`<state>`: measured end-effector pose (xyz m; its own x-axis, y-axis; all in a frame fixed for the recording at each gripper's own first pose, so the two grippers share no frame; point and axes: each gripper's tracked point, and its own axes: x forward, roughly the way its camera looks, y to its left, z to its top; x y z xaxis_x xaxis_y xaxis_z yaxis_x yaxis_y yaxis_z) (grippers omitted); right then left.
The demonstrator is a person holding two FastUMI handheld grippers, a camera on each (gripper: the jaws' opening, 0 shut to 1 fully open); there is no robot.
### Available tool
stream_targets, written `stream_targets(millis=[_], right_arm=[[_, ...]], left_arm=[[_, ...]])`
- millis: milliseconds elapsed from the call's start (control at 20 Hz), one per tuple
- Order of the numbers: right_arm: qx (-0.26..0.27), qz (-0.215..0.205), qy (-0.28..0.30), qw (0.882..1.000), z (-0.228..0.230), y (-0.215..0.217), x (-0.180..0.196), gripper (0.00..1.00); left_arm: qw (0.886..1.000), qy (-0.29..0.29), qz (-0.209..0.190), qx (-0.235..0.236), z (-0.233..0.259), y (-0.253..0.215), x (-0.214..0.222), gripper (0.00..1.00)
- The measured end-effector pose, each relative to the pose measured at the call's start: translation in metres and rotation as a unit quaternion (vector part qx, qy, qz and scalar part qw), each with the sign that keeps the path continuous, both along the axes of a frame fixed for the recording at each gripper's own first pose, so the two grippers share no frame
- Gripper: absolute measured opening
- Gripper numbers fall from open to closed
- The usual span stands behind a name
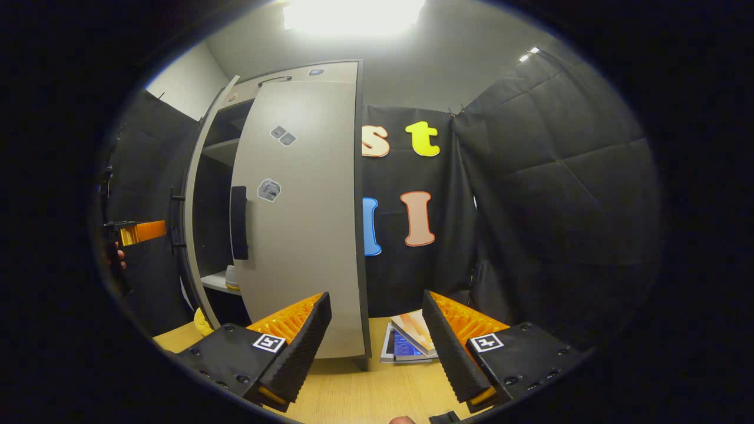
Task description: Grab one shoe with the right hand and put it into the shoe cabinet, grab the other shoe with the left hand and put it into the shoe cabinet; then close the right door with the right hand and the left door with the left hand.
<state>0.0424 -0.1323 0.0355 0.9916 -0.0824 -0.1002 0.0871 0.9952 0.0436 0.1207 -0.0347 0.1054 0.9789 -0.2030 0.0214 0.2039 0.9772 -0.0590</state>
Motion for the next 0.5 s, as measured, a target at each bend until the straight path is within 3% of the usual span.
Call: stream_targets(millis=[500], right_arm=[[-0.004,0.025,-0.021,0.999,0.016,0.021,0.002,0.96]], left_arm=[[0.999,0.005,0.047,0.011,-0.002,0.063,-0.059,0.9]])
